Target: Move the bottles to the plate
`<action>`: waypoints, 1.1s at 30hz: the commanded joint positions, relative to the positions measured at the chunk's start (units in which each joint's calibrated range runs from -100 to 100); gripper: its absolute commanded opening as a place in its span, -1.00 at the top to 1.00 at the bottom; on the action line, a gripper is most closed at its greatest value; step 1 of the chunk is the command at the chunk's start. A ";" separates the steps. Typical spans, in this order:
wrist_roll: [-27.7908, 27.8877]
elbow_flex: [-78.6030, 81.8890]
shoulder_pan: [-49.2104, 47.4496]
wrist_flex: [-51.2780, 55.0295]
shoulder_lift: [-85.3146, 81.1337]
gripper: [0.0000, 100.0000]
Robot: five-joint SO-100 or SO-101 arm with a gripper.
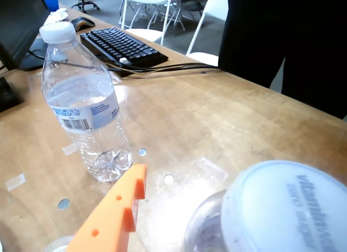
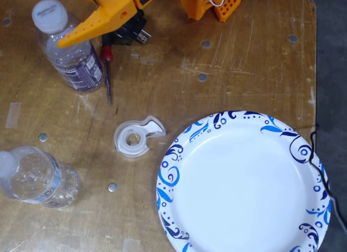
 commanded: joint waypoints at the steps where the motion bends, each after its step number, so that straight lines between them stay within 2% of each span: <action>1: -0.31 -1.16 0.76 -1.26 1.55 -0.03; 8: -0.31 -0.35 2.59 -10.05 5.68 -0.04; 17: -0.26 -0.71 2.59 -10.66 6.44 -0.03; 33: -0.26 1.00 5.07 -11.97 6.52 0.29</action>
